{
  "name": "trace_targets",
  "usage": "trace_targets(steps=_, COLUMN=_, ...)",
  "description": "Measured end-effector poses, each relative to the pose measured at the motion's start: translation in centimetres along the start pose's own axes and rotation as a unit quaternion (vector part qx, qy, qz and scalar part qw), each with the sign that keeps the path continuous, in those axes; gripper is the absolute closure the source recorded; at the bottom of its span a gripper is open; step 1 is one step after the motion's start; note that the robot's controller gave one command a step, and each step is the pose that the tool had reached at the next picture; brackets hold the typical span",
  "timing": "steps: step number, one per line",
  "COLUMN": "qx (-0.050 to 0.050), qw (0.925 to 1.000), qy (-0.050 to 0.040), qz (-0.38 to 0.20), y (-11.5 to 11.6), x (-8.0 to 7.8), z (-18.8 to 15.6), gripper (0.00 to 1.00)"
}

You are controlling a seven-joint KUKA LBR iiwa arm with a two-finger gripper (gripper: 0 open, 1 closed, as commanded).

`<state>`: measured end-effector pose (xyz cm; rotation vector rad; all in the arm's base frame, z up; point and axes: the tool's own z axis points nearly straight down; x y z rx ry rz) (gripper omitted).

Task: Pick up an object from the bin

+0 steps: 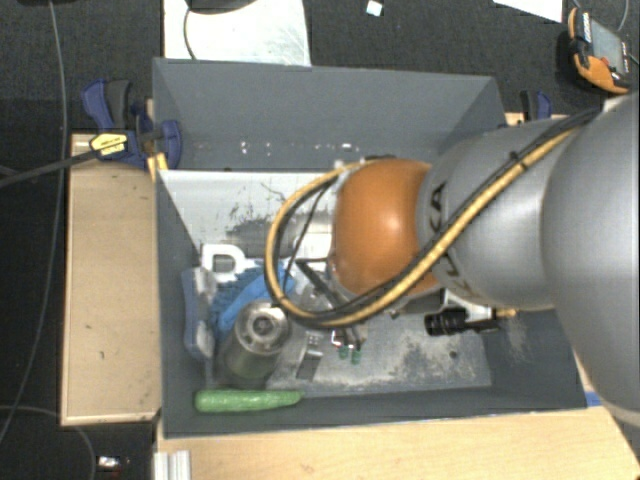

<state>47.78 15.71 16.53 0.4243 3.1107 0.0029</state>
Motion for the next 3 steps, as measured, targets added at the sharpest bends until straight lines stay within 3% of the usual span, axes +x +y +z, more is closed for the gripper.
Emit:
trace_targets(steps=1, qx=0.000, qw=0.9843, qy=0.0019, qz=-0.177, y=-2.9, x=-5.2, z=-1.4, gripper=0.00)
trace_targets(steps=2, qx=-0.002, qw=0.9989, qy=-0.0010, qz=-0.048, y=-0.3, x=-5.9, z=-5.6, gripper=0.00)
trace_targets(steps=3, qx=0.001, qw=0.9786, qy=0.0013, qz=-0.206, y=-4.4, x=-7.8, z=-4.0, gripper=1.00)
